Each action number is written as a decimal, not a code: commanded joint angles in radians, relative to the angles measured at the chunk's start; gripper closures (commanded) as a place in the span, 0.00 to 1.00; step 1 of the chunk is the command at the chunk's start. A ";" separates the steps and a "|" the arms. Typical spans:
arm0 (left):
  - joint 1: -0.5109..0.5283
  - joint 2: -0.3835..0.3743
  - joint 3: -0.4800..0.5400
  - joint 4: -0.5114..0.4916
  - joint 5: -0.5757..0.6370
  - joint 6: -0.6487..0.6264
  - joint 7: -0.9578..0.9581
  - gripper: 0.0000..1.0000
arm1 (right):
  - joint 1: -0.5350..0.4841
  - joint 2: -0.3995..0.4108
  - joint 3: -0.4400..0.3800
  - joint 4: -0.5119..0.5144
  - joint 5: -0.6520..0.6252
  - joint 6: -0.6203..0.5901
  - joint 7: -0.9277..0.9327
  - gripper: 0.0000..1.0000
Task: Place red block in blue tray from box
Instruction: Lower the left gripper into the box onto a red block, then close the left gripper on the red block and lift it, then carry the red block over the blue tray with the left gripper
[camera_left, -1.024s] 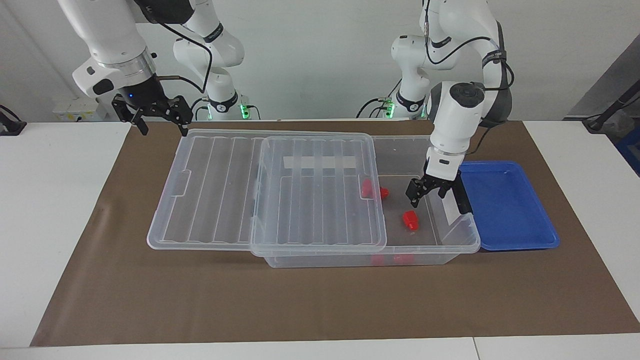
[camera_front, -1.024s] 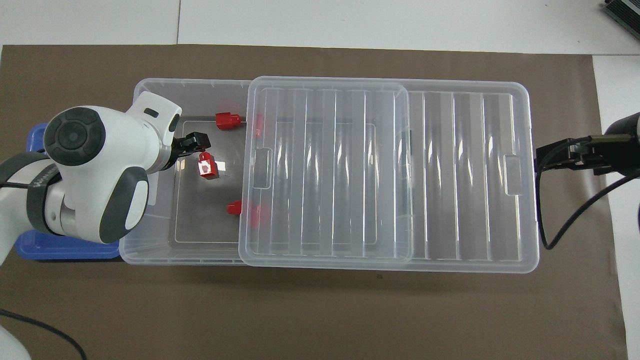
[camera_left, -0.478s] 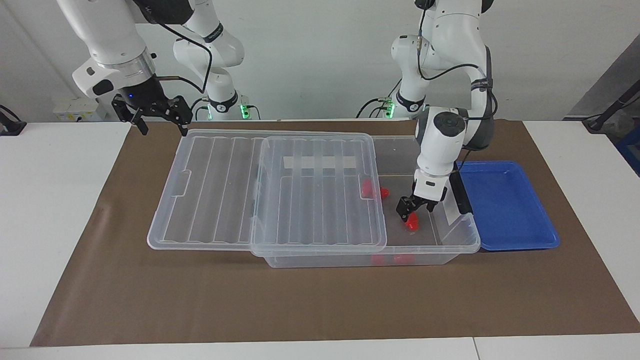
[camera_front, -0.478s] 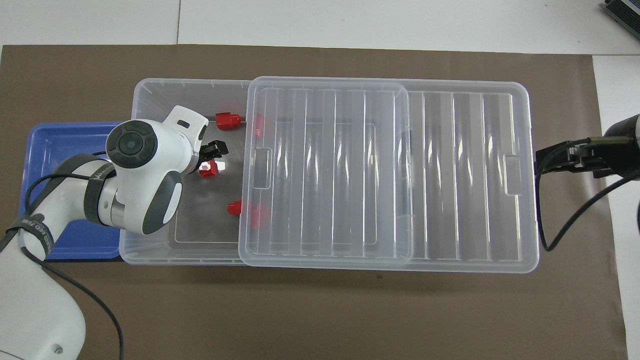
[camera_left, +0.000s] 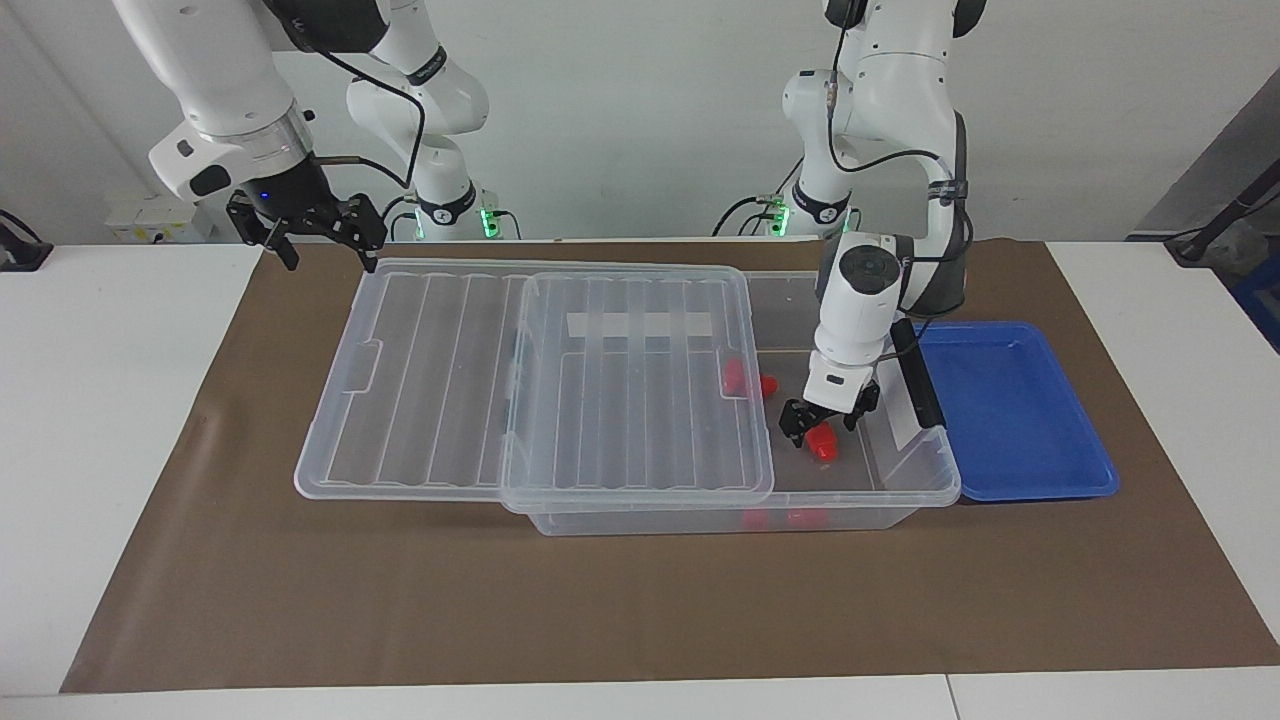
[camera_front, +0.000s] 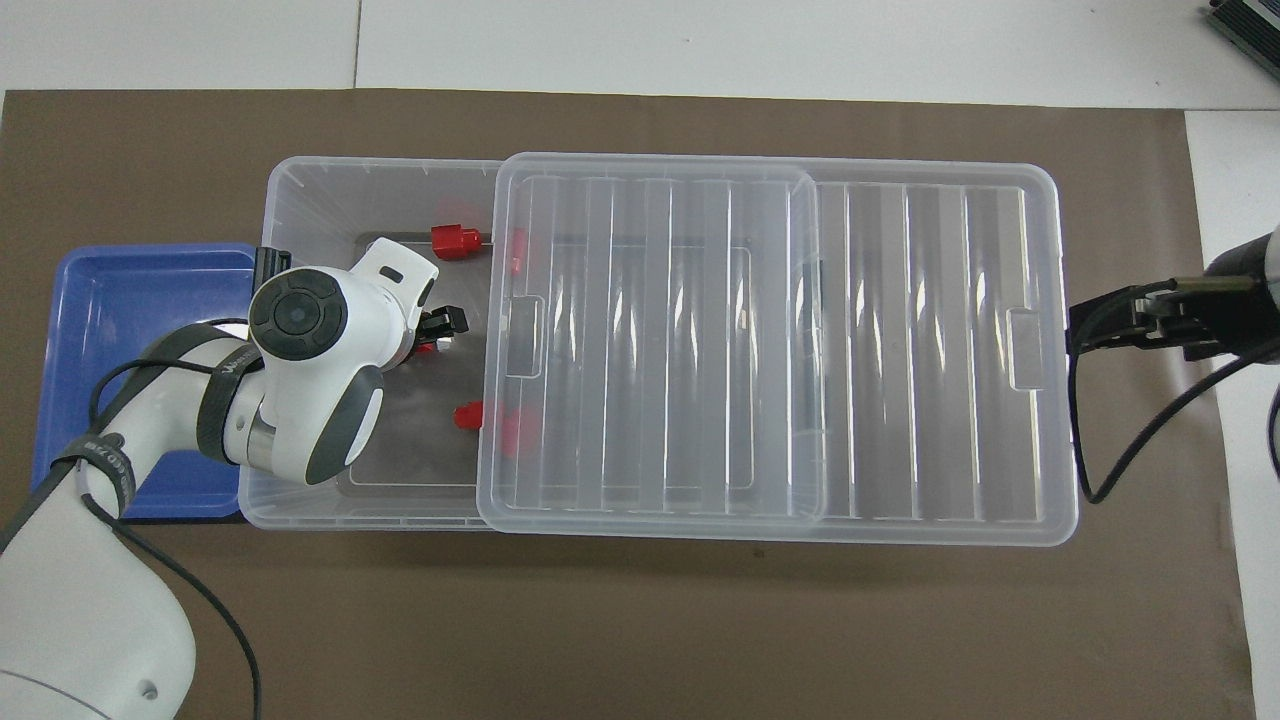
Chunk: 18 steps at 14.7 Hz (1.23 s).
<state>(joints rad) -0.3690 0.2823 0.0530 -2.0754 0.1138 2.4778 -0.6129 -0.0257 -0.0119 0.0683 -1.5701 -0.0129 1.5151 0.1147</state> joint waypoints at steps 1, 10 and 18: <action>-0.018 -0.008 0.016 -0.028 0.020 0.039 0.005 0.00 | -0.020 -0.017 0.010 -0.021 0.008 -0.004 0.014 0.00; -0.015 -0.009 0.016 -0.017 0.020 0.009 0.018 1.00 | -0.020 -0.019 0.010 -0.030 0.008 0.002 0.011 0.00; -0.015 -0.109 0.010 0.267 -0.034 -0.514 0.033 1.00 | -0.020 -0.020 0.010 -0.030 0.008 0.005 0.010 0.00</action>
<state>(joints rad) -0.3712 0.2111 0.0533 -1.8601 0.1087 2.0688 -0.5939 -0.0324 -0.0123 0.0685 -1.5765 -0.0125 1.5150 0.1147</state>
